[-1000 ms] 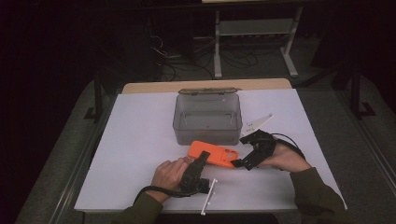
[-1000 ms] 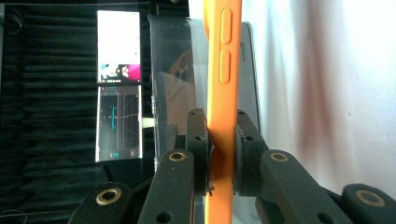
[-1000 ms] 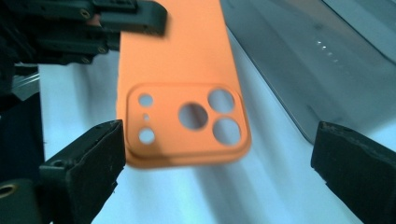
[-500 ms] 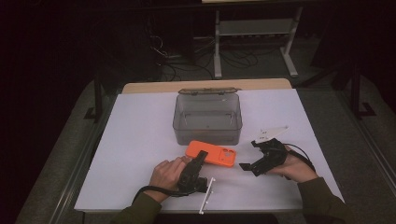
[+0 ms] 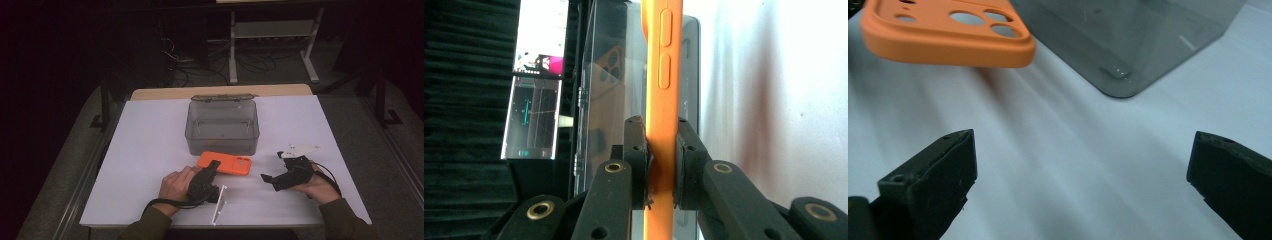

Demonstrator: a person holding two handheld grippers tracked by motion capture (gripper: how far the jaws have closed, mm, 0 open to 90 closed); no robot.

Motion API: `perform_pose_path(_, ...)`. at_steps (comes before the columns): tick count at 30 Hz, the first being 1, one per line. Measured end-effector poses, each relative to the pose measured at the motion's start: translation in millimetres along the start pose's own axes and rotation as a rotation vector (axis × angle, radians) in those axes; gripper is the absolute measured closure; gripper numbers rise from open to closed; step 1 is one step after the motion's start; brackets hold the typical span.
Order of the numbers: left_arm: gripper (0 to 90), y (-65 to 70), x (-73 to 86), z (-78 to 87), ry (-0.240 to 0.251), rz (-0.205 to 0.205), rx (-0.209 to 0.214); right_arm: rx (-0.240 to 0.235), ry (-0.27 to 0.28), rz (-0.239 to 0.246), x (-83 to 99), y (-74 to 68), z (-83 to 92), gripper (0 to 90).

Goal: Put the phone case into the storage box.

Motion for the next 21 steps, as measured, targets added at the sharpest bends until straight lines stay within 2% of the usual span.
perform_pose_path(1,79.6,-0.8,0.0,0.3,0.010,0.017,0.005,0.008,0.007,-0.008,0.1,-0.1,-0.4,0.0)
perform_pose_path(4,79.6,-1.1,0.5,0.5,0.013,0.028,0.012,0.032,0.017,-0.006,0.6,0.0,-0.9,0.0)
perform_pose_path(7,79.6,-1.6,0.6,0.9,0.022,0.047,0.022,0.052,0.031,-0.024,5.2,-1.3,1.6,0.0)
perform_pose_path(14,79.7,-4.3,2.2,1.9,0.054,0.121,0.058,0.067,0.035,-0.041,13.4,-1.5,4.4,0.0)
perform_pose_path(17,79.7,-4.9,3.0,1.9,0.060,0.135,0.067,0.073,0.044,-0.055,14.2,-3.2,5.7,0.0)
perform_pose_path(20,79.7,-7.0,4.3,2.4,0.075,0.172,0.085,0.083,0.048,-0.049,16.6,-6.0,7.3,0.0)
perform_pose_path(21,79.7,-7.0,4.3,2.4,0.075,0.172,0.085,0.083,0.048,-0.049,16.6,-6.0,7.3,0.0)
Point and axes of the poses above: each handheld gripper's, and its own axes: z roughly backward along the jaws, x roughly out of its underside, y roughly to its right, the point moved 7 cm from there along -z, roughly forward along the jaws, and after that the axes turned 14 degrees about x, right-handed, at the moved point
